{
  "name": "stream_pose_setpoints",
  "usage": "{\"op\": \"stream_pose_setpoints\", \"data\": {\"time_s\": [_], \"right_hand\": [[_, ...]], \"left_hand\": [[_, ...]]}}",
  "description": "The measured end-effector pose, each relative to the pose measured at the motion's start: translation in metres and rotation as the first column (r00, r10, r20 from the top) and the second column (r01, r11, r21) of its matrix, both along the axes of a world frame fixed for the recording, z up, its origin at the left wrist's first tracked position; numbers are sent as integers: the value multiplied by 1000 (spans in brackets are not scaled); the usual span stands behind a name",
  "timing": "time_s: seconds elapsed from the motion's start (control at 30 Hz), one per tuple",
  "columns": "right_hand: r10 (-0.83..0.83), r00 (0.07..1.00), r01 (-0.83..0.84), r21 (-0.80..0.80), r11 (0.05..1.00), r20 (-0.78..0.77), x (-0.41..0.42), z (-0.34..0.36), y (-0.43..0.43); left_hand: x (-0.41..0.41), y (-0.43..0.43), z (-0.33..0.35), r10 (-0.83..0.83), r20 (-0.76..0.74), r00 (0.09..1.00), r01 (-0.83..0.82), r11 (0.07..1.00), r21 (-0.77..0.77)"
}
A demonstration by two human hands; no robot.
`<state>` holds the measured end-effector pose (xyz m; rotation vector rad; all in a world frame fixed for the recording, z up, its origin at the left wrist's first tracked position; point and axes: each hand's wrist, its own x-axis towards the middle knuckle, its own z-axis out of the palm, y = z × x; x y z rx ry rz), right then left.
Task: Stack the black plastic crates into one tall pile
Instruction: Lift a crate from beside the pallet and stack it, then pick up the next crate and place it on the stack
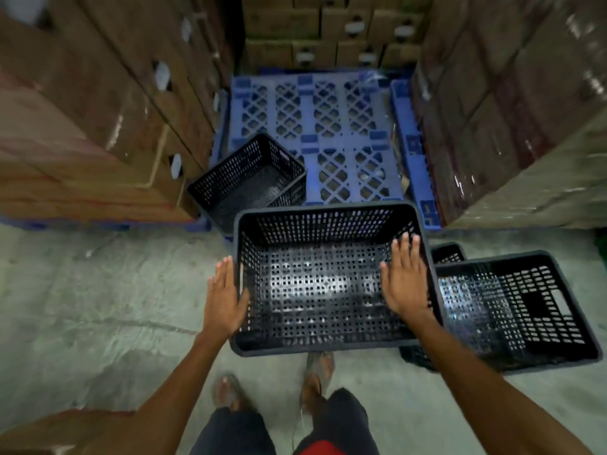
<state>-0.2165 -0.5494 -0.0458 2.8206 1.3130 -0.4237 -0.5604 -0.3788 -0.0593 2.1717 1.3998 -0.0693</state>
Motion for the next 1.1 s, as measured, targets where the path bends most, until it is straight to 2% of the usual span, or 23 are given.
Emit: {"op": "stream_pose_setpoints", "data": {"time_s": [0.17, 0.33, 0.47, 0.67, 0.77, 0.93, 1.1], "right_hand": [[100, 989, -86, 121, 989, -112, -79, 41, 65], [155, 983, -136, 187, 973, -95, -164, 72, 117], [191, 979, -174, 187, 967, -75, -224, 83, 143], [222, 971, -200, 197, 960, -93, -315, 79, 185], [268, 955, -246, 172, 954, -125, -361, 75, 201], [288, 949, -264, 175, 949, -131, -379, 76, 246], [285, 952, -264, 173, 949, -112, -356, 70, 299]], "left_hand": [[-39, 29, 28, 38, 104, 994, -44, 997, 58], [-103, 50, 58, 133, 191, 973, -151, 985, 86], [-144, 60, 67, 196, 235, 952, -212, 976, 42], [-204, 77, 74, 179, 308, 934, -191, 982, 9], [-234, 82, 74, 227, 306, 925, -227, 973, -34], [-248, 108, 64, 253, 317, 914, -238, 967, -87], [-241, 141, 56, 235, 305, 923, -208, 971, -119]]}}
